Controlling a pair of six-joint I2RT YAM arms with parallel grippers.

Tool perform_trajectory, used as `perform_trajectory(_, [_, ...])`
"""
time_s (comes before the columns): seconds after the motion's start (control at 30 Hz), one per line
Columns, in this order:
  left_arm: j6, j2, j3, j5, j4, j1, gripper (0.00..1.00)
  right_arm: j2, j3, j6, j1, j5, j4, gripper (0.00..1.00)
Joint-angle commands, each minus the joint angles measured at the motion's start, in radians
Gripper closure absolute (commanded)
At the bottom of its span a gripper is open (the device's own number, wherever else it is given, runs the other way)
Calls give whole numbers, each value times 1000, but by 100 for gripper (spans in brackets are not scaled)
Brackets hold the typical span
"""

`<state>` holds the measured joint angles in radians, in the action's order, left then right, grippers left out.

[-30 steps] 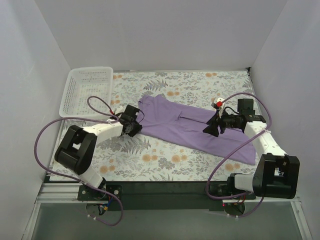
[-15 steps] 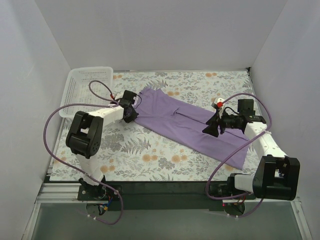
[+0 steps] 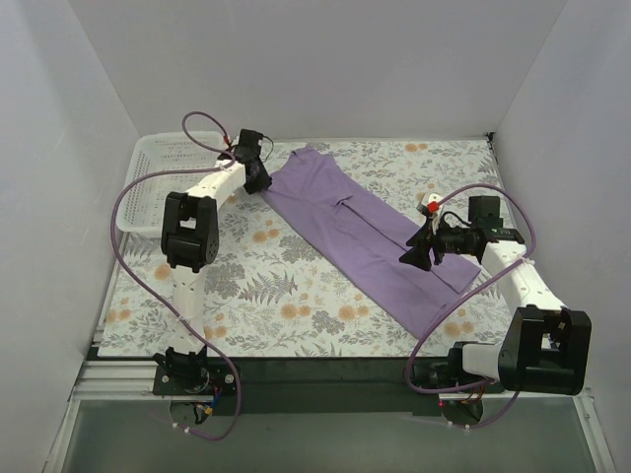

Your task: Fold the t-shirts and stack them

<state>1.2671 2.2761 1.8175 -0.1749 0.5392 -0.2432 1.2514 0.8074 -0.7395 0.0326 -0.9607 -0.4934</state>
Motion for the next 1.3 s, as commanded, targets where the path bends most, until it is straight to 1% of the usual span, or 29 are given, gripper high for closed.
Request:
perform_trajectory(0.0, [-73, -33, 150, 50, 71, 31, 70, -10, -2, -18, 4, 0, 15, 37])
perform_trajectory(0.07, [-106, -72, 158, 125, 55, 35, 56, -9, -4, -20, 4, 10, 15, 37])
perform_trajectory(0.1, [-120, -137, 122, 156, 33, 35, 48, -9, -5, -23, 4, 16, 13, 37])
perform_trajectory(0.13, [-142, -179, 93, 179, 9, 35, 46, -7, -5, -27, 4, 17, 12, 37])
perform_trajectory(0.17, [-149, -223, 54, 262, -42, 35, 44, -7, -7, -37, 4, 20, 9, 37])
perform_trajectory(0.2, [-156, -319, -24, 291, -70, 35, 42, -9, -8, -43, 4, 22, 6, 36])
perform_trajectory(0.27, [-193, -421, -119, 359, -132, 35, 40, -10, -11, -61, 4, 28, -8, 36])
perform_trajectory(0.3, [-196, -526, -168, 415, -151, 35, 38, -7, -11, -70, 4, 31, -11, 36])
perform_trajectory(0.33, [-196, -584, -295, 448, -171, 35, 37, -6, -13, -77, 4, 43, -16, 36])
perform_trajectory(0.37, [-199, -640, -358, 480, -217, 35, 35, -6, -11, -83, 4, 46, -26, 36])
perform_trajectory(0.4, [-192, -747, -438, 565, -235, 33, 35, -3, -11, -90, 0, 53, -33, 36])
perform_trajectory(0.43, [-172, -795, -566, 616, -252, 32, 33, -4, -11, -95, 0, 71, -39, 36])
perform_trajectory(0.47, [-157, -843, -636, 668, -274, 30, 33, -7, -14, -103, -2, 83, -49, 36])
perform_trajectory(0.5, [-123, -927, -696, 710, -284, 0, 33, -15, -16, -107, -8, 94, -51, 36])
perform_trajectory(0.53, [-118, -964, -748, 742, -294, -31, 33, -21, -17, -119, -10, 124, -56, 35])
perform_trajectory(0.57, [-117, -1002, -849, 720, -297, -132, 33, -30, -20, -126, -10, 137, -59, 36])
perform_trajectory(0.63, [-100, -1101, -940, 648, -304, -244, 32, -56, -24, -150, -10, 183, -73, 34])
perform_trajectory(0.67, [-94, -1128, -1008, 623, -312, -343, 33, -66, -25, -165, -10, 195, -82, 34])
perform_trajectory(0.73, [-69, -1197, -1084, 556, -330, -421, 35, -96, -31, -217, -7, 239, -123, 32])
perform_trajectory(0.77, [-68, -1234, -1153, 530, -364, -497, 35, -115, -39, -233, -4, 278, -143, 31])
perform_trajectory(0.83, [-69, -1253, -1201, 456, -413, -569, 36, -129, -56, -259, 3, 316, -163, 30])
perform_trajectory(0.87, [-64, -1254, -1224, 430, -430, -632, 36, -130, -59, -273, 7, 335, -174, 30])
perform_trajectory(0.93, [-35, -1221, -1264, 399, -473, -674, 36, -124, -68, -267, 30, 373, -191, 30])
perform_trajectory(0.97, [28, -1196, -1268, 372, -511, -689, 36, -119, -70, -249, 39, 378, -192, 30])
perform_trajectory(1.03, [102, -1103, -1270, 348, -533, -696, 39, -113, -76, -224, 70, 370, -192, 30])
perform_trajectory(1.07, [195, -1072, -1273, 321, -604, -702, 40, -116, -86, -212, 78, 361, -188, 30])
perform_trajectory(1.1, [243, -1014, -1274, 302, -628, -703, 40, -116, -91, -196, 85, 349, -188, 30])
perform_trajectory(1.17, [360, -960, -1268, 284, -701, -709, 42, -115, -80, -183, 95, 335, -182, 31])
perform_trajectory(1.27, [439, -850, -1200, 201, -687, -712, 41, -119, -73, -149, 104, 321, -160, 31])
